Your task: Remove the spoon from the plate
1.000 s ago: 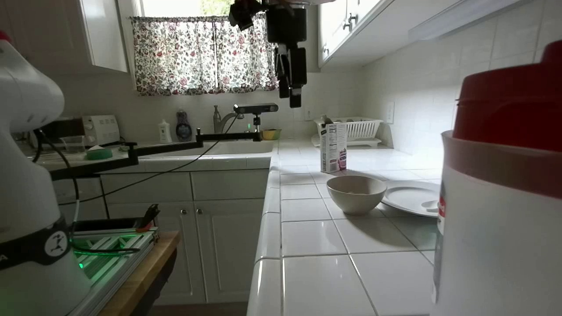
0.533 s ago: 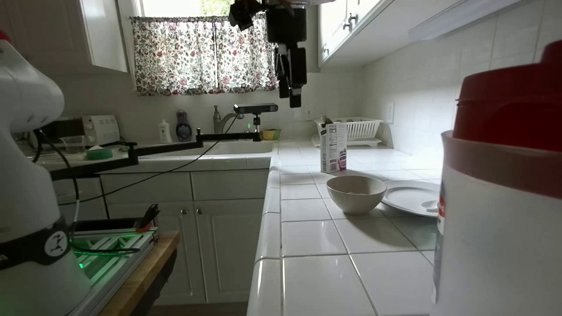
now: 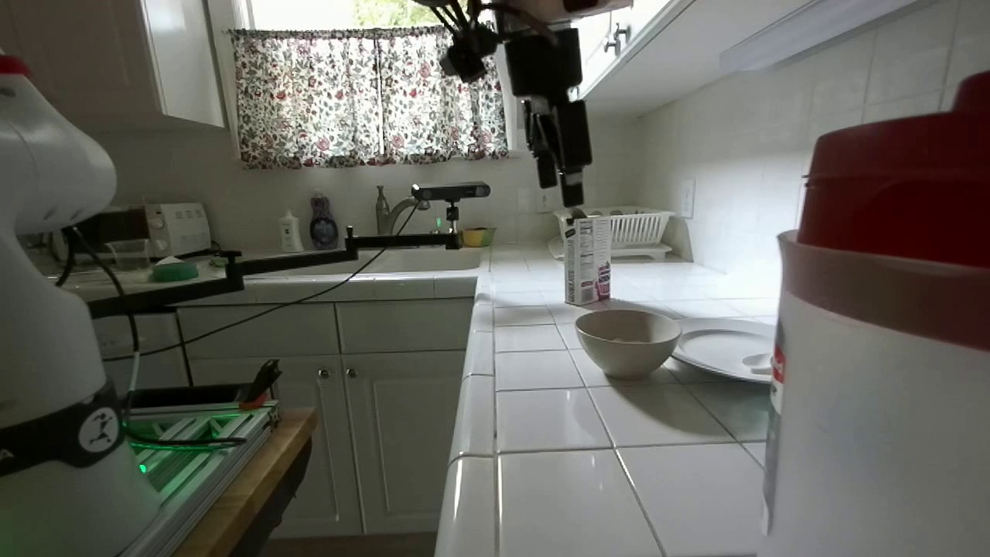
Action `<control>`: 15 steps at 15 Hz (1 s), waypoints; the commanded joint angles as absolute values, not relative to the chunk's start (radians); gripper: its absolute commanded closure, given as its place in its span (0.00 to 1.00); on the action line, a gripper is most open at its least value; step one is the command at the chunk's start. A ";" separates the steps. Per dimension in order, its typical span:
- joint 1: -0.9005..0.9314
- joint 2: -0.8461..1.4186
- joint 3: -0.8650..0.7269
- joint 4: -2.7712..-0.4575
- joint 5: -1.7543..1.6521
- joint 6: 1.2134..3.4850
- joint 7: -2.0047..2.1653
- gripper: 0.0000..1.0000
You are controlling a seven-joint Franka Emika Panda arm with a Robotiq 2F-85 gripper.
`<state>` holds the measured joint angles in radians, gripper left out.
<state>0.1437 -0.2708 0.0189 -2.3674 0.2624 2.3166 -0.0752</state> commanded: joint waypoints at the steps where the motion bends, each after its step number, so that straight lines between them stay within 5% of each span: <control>1: 0.130 -0.123 0.010 -2.297 0.271 2.473 -0.163 0.00; 10: -0.008 0.320 0.029 -1.957 0.075 2.737 -0.491 0.00; 15: -0.022 0.321 0.047 -1.967 0.063 2.741 -0.441 0.00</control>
